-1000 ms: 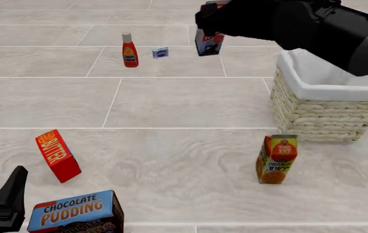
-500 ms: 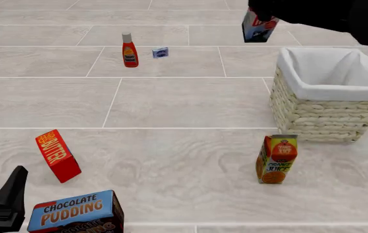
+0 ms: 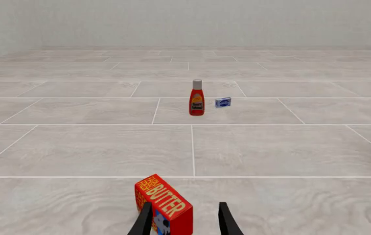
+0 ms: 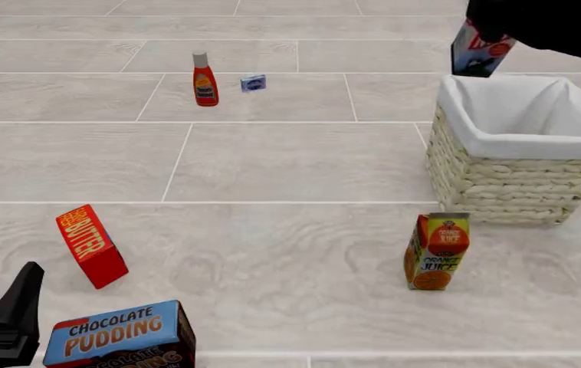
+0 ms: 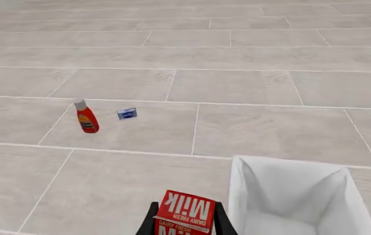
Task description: Pick the milk and place it in the basket.
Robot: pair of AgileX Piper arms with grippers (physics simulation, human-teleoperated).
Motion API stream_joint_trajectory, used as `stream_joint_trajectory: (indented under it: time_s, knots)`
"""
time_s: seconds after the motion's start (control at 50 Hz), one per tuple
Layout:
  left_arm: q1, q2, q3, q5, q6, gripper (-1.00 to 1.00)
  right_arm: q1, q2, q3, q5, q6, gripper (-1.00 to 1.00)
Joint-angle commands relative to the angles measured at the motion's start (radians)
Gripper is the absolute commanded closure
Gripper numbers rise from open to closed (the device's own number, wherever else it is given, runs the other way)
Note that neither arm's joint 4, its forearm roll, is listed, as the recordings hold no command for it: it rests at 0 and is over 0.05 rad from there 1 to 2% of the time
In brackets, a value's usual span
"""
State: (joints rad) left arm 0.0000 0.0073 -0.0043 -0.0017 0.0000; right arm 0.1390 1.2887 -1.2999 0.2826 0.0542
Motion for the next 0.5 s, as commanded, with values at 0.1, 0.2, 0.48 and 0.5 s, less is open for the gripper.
stream_joint_trajectory:
  time_s: [0.1,0.2,0.48,0.5]
  knots:
    - [0.0,0.0,0.0,0.0,0.0,-1.0,-0.089,-0.05,0.05,-0.01,0.03,1.0]
    - [0.0,0.0,0.0,0.0,0.0,-1.0,-0.108,-0.048,0.057,-0.014,0.03,1.0]
    - [0.0,0.0,0.0,0.0,0.0,-1.0,-0.186,-0.029,0.057,-0.022,0.03,1.0]
    - [0.0,0.0,0.0,0.0,0.0,-1.0,-0.188,-0.027,0.056,-0.023,0.031,1.0]
